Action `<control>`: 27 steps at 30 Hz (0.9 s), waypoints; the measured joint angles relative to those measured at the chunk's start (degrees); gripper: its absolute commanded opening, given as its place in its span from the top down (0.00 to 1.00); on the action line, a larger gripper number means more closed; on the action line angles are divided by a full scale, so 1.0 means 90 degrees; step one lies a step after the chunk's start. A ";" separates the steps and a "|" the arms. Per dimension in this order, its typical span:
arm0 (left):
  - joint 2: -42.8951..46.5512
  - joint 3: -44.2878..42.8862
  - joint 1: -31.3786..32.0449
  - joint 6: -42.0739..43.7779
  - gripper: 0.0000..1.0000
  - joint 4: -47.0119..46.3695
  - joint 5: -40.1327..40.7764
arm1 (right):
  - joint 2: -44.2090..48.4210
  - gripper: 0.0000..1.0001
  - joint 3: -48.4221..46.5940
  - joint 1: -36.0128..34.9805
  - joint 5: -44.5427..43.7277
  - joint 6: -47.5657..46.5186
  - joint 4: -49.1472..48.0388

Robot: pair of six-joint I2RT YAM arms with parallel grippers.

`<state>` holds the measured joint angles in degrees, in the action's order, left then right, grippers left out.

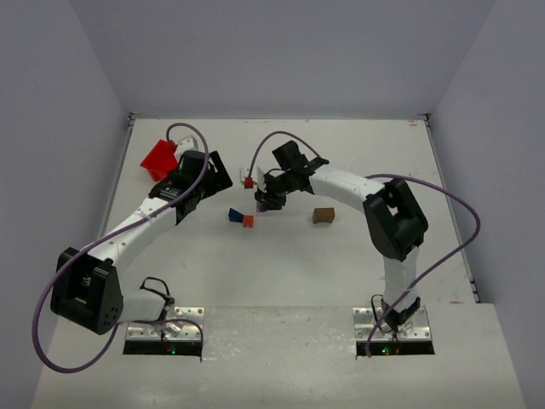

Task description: Build the wood block tower

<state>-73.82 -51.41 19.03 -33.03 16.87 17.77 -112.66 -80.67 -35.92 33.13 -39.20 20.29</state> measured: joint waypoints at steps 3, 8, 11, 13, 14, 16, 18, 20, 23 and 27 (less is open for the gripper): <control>0.0008 0.0043 0.0000 0.0026 0.00 -0.0065 0.0000 | 0.0810 0.87 0.0124 0.0392 0.0072 -0.0064 0.0026; 0.0003 0.0047 -0.0002 0.0131 0.00 -0.0179 -0.0117 | 0.2227 0.85 0.0569 0.1574 0.0310 -0.0494 0.0460; -0.0174 -0.0092 -0.0002 0.0160 0.00 -0.0165 -0.0210 | 0.2871 0.85 0.1134 0.2174 0.0295 -0.0846 0.0607; -0.0458 -0.0346 -0.0002 0.0177 0.00 -0.0128 -0.0296 | 0.3165 0.83 0.1516 0.2419 0.0329 -0.0986 0.0811; -0.0619 -0.0496 0.0000 0.0188 0.00 -0.0118 -0.0345 | 0.3255 0.83 0.1661 0.2509 0.0363 -0.1021 0.0945; -0.0937 -0.0814 0.0000 0.0200 0.00 -0.0100 -0.0447 | 0.3325 0.83 0.1819 0.2679 0.0430 -0.1115 0.1201; -0.1174 -0.1062 0.0000 0.0215 0.00 -0.0091 -0.0513 | 0.3326 0.84 0.1909 0.2783 0.0492 -0.1216 0.1373; -0.1335 -0.1234 0.0000 0.0227 0.00 -0.0089 -0.0558 | 0.3333 0.84 0.2007 0.2839 0.0548 -0.1341 0.1558; -0.1499 -0.1409 0.0000 0.0257 0.00 -0.0028 -0.0564 | 0.3357 0.83 0.2206 0.2851 0.0691 -0.1442 0.1657; -0.1764 -0.1725 0.0000 0.0289 0.00 0.0179 -0.0488 | 0.3357 0.81 0.2426 0.2850 0.0824 -0.1562 0.1695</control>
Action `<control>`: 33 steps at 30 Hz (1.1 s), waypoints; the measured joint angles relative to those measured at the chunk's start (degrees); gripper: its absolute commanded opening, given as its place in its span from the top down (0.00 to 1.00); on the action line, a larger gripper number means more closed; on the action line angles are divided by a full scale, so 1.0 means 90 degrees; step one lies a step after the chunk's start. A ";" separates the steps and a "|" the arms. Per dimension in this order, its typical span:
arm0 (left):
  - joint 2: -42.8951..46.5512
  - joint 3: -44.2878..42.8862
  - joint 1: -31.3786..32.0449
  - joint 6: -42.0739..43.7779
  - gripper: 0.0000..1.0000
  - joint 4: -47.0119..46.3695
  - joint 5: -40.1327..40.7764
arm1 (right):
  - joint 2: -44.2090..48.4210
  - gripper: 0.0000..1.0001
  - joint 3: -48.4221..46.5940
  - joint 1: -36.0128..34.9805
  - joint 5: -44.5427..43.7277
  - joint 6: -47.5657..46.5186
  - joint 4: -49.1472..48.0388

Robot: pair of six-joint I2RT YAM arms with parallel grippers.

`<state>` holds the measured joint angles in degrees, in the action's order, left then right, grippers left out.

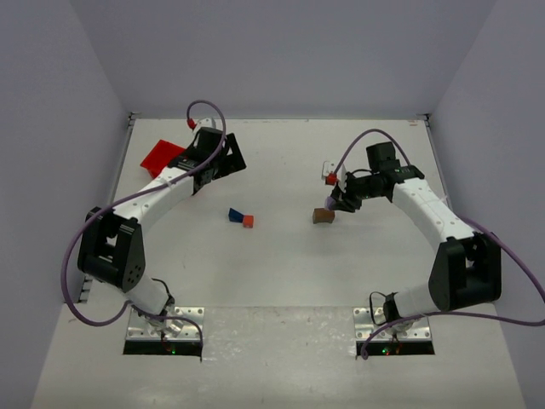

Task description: Build the wood block tower

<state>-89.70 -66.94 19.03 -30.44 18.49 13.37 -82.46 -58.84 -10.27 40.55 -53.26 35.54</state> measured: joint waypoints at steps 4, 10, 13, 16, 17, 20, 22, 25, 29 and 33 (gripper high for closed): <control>-0.0122 -0.0146 0.0000 0.0014 0.00 0.0159 0.0073 | 0.0000 0.79 0.0123 0.0001 0.0104 -0.0348 0.0028; -0.0204 -0.0306 0.0000 0.0140 0.00 0.0359 0.0088 | -0.0010 0.77 0.0330 -0.0009 0.0091 -0.0828 -0.0062; -0.0311 -0.0571 0.0004 0.0250 0.00 0.0458 0.0088 | -0.0122 0.77 0.0346 -0.0050 -0.0023 -0.0929 -0.0163; -0.0338 -0.0654 0.0007 0.0326 0.00 0.0460 0.0089 | -0.0389 0.77 0.0296 -0.0079 -0.0077 -0.0979 -0.0200; -0.0341 -0.0655 0.0007 0.0346 0.00 0.0473 0.0089 | -0.0482 0.77 0.0266 -0.0086 -0.0098 -0.1002 -0.0190; -0.0373 -0.0655 0.0007 0.0378 0.00 0.0537 0.0087 | -0.0718 0.77 0.0104 -0.0127 -0.0130 -0.1067 -0.0074; -0.0397 -0.0655 0.0007 0.0386 0.00 0.0553 0.0089 | -0.0806 0.76 -0.0003 -0.0155 -0.0135 -0.1077 -0.0042; -0.0450 -0.0655 0.0007 0.0405 0.00 0.0554 0.0088 | -0.0828 0.76 -0.0098 -0.0200 -0.0168 -0.1080 -0.0033; -0.0478 -0.0655 0.0007 0.0409 0.00 0.0570 0.0087 | -0.0835 0.76 -0.0136 -0.0282 -0.0216 -0.1078 -0.0016; -0.0478 -0.0655 0.0007 0.0418 0.00 0.0582 0.0089 | -0.0848 0.74 -0.0145 -0.0346 -0.0286 -0.1080 0.0034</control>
<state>-94.00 -72.84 19.09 -26.68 23.73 14.17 -90.08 -60.14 -13.39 37.98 -62.98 35.85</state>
